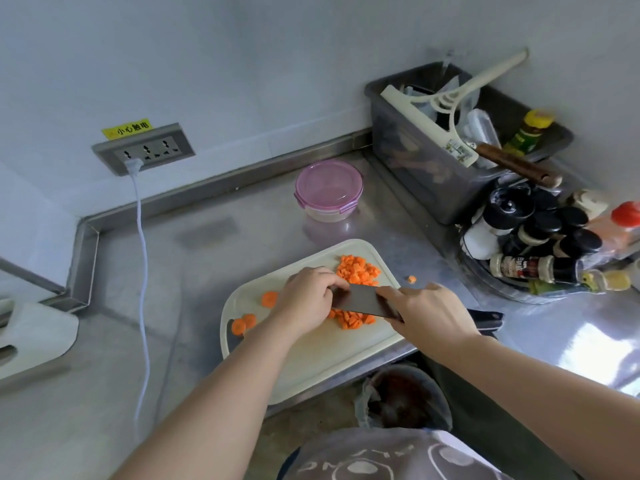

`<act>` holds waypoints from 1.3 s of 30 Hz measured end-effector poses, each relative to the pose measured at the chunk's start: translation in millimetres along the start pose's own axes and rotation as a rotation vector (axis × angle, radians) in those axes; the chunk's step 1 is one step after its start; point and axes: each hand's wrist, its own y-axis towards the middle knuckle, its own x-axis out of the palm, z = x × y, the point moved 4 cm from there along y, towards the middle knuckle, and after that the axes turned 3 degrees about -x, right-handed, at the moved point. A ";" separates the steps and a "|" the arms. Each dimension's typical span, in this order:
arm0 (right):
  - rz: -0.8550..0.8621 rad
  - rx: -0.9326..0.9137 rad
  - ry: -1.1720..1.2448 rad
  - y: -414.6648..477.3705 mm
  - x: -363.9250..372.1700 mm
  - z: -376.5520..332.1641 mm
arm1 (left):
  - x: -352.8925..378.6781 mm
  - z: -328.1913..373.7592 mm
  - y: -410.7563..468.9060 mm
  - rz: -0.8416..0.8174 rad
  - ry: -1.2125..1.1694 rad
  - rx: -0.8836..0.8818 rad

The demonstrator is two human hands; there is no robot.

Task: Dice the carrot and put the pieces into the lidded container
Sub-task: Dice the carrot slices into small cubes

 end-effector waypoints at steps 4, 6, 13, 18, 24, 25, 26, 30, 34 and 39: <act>-0.002 0.063 0.148 -2.1 -2.5 5.8 | -19.0 -4.7 2.9 0.144 -0.109 -0.096; -0.115 0.208 0.340 -1.5 4.5 12.9 | -36.0 -25.3 -3.4 0.279 -0.205 -0.220; -0.215 0.449 0.836 19.3 10.5 5.6 | -28.7 -95.1 -38.6 0.182 -0.070 -0.407; -0.244 0.423 0.814 29.1 1.9 -0.5 | -15.9 -98.5 -49.1 0.041 0.161 -0.386; -0.266 0.417 0.799 29.8 -2.6 -4.3 | -10.1 -94.3 -41.0 0.044 0.298 -0.348; -0.265 0.420 0.809 29.2 -2.9 -4.1 | -9.6 -94.3 -38.5 0.050 0.276 -0.357; -0.264 0.422 0.818 28.2 -3.6 -3.9 | -9.7 -94.0 -36.5 0.057 0.256 -0.369; -0.276 0.431 0.836 25.3 -4.7 -3.1 | -12.3 -91.9 -33.7 0.066 0.205 -0.419; -0.286 0.421 0.842 24.6 -5.4 -3.4 | -21.6 -89.8 -43.3 0.150 0.127 -0.438; -0.284 0.405 0.854 28.3 -3.6 -9.4 | -7.9 -56.7 -54.6 0.098 0.221 -0.084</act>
